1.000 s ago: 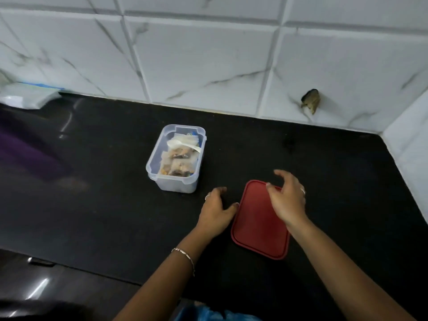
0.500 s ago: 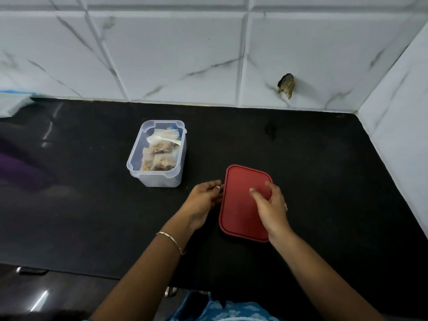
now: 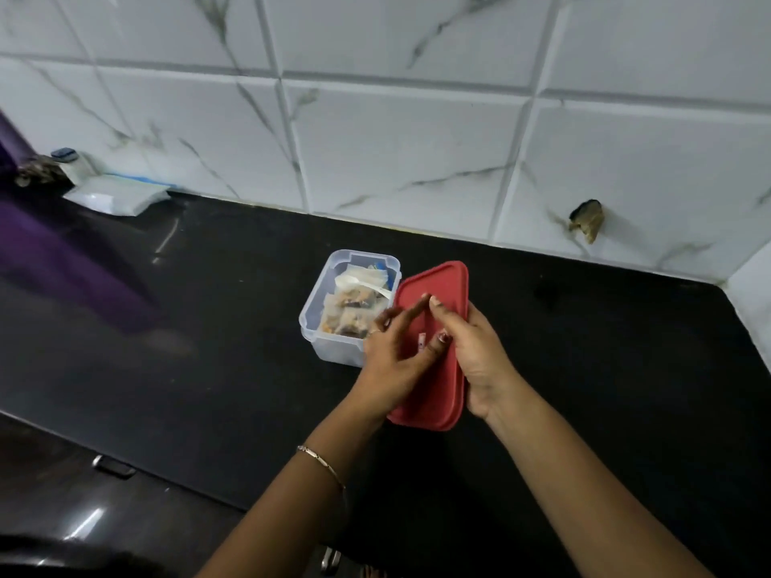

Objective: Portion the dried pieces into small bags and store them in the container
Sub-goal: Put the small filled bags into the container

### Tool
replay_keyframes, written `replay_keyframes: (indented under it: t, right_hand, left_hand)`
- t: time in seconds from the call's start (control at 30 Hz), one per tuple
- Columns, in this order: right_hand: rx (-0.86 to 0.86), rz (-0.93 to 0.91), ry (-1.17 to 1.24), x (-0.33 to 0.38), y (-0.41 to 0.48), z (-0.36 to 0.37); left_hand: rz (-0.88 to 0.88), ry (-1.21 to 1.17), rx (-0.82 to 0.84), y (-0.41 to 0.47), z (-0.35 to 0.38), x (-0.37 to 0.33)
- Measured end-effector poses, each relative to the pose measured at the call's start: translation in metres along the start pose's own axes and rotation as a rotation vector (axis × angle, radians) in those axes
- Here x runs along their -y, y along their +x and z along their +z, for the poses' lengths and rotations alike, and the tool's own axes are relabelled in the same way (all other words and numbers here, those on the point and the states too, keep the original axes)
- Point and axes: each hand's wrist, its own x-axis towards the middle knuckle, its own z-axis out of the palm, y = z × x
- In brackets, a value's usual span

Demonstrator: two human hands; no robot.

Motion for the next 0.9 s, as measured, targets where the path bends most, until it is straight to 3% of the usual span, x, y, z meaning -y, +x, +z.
replay_keyframes:
  t: [0.1, 0.17, 0.23, 0.4, 0.6, 0.8, 0.9]
  right_hand:
    - [-0.038, -0.144, -0.032, 0.005, 0.026, 0.019]
    - [-0.112, -0.252, -0.138, 0.003, 0.049, 0.029]
    - [-0.167, -0.325, -0.220, -0.002, 0.073, 0.040]
    - [-0.290, -0.349, -0.602, -0.017, 0.124, 0.056]
    - [-0.349, -0.318, -1.037, -0.035, 0.147, 0.053]
    - [-0.314, -0.124, -0.911, -0.044, 0.153, 0.050]
    - [-0.335, -0.123, -0.864, -0.041, 0.153, 0.045]
  left_hand:
    - [0.024, 0.160, -0.336, 0.016, -0.036, -0.006]
    - [-0.076, 0.088, -0.403, 0.033, -0.064, -0.003]
    - [-0.103, 0.028, -0.371, 0.052, -0.088, 0.002]
    - [-0.109, 0.310, -0.385, 0.090, -0.122, 0.020]
    - [-0.150, 0.487, -0.395, 0.106, -0.125, 0.047]
    - [-0.198, 0.465, -0.324, 0.116, -0.117, 0.058]
    - [-0.200, 0.484, -0.271, 0.123, -0.112, 0.053]
